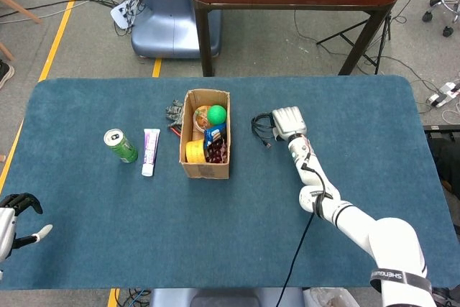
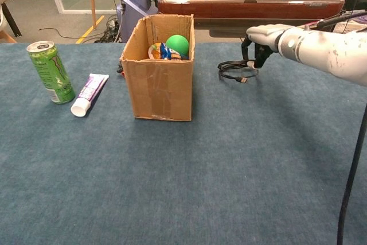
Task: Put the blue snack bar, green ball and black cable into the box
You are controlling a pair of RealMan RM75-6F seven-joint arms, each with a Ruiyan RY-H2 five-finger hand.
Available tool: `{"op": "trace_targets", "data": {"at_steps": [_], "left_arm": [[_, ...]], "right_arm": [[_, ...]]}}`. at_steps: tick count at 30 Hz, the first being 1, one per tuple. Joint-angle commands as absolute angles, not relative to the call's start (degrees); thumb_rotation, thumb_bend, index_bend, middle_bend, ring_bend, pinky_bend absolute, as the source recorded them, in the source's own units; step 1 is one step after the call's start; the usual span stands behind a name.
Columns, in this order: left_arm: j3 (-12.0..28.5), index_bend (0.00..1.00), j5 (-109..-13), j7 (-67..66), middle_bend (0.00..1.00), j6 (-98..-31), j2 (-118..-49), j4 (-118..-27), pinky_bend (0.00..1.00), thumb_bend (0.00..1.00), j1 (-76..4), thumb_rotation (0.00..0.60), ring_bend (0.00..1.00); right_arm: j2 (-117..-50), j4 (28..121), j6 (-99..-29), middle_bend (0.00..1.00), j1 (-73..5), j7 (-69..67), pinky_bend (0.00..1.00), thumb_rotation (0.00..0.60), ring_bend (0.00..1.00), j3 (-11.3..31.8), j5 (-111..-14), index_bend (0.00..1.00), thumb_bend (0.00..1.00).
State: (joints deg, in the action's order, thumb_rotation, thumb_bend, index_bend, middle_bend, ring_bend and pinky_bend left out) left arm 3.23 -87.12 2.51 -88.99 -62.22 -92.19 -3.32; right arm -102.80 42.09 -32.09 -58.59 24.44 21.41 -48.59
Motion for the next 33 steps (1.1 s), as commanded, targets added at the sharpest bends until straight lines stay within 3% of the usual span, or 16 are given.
{"op": "trace_targets", "data": {"at_steps": [1,33], "left_arm": [[3.22,0.57,-87.09,2.45,0.46,-88.90,-62.26,-92.16,0.68,0.08,-3.35,0.600,0.37],[3.09,0.57,-87.25,2.83,0.46,-88.80,-62.26,-92.26,0.68,0.08,-3.48,0.600,0.37]], "right_arm": [[-99.13,47.32,-33.82,1.00,-57.57,22.91,1.00,0.600,1.00,22.96,-46.36,0.69,0.53],[-80.32,80.01,-50.39,1.00,-60.55,28.36,1.00,0.600,1.00,26.43,-38.26,0.69,0.54]]}}
